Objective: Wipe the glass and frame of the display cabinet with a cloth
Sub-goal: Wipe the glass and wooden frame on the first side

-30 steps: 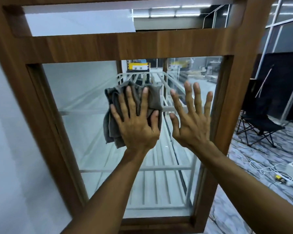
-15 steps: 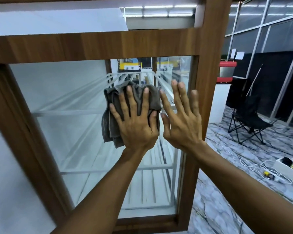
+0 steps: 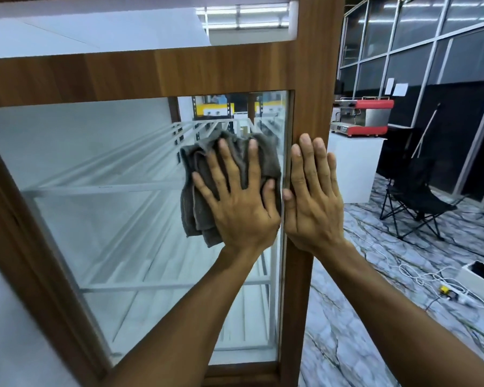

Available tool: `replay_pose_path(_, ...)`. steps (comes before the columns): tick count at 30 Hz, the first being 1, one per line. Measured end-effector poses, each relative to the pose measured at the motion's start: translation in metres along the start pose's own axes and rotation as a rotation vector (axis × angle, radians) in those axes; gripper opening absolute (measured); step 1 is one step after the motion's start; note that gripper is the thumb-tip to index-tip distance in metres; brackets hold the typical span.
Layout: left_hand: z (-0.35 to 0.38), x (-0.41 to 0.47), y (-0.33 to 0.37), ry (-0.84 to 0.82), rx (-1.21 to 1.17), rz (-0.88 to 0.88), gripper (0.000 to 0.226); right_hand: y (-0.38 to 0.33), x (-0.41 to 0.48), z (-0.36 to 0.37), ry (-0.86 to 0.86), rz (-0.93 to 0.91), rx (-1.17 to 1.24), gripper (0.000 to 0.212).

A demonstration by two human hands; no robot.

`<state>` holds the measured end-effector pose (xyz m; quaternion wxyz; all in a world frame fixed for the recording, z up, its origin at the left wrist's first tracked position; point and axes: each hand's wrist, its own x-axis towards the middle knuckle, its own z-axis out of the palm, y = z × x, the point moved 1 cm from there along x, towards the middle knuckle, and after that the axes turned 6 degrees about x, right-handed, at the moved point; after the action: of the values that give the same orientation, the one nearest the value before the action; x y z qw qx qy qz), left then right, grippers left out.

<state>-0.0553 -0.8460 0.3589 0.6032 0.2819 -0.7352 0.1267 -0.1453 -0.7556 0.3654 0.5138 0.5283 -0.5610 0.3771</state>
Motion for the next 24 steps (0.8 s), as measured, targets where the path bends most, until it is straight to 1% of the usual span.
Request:
replay_pose_path(3,0.004,-0.013,-0.010,-0.037,0.022,0.278,0.063,0.002,-0.004,0.002,0.025,0.006,0.072,0.056)
replay_pose_path(4,0.003,-0.011,-0.017,-0.034,0.031,0.321,0.064,0.001,-0.005,0.002,0.035,0.012,0.090,0.056)
replay_pose_path(6,0.002,-0.004,-0.023,-0.013,0.031,0.309,0.065,0.000,-0.008,0.003,0.045,0.023,0.108,0.054)
replay_pose_path(9,0.006,-0.003,-0.007,0.021,0.026,0.176,0.062,0.001,-0.008,0.004,0.050,0.038,0.112,0.053)
replay_pose_path(11,0.011,-0.011,0.006,0.013,0.032,0.144,0.064,0.001,-0.008,0.003,0.047,0.043,0.124,0.053)
replay_pose_path(15,0.012,-0.013,0.000,-0.022,0.019,0.232,0.066,0.000,-0.008,0.002,0.030,0.050,0.106,0.055)
replay_pose_path(20,0.006,-0.007,-0.014,-0.011,-0.030,0.348,0.069,-0.001,-0.010,0.003,0.034,0.059,0.067,0.057)
replay_pose_path(24,0.005,-0.005,-0.021,0.013,-0.046,0.356,0.065,-0.011,-0.011,0.006,0.063,0.102,-0.031,0.060)
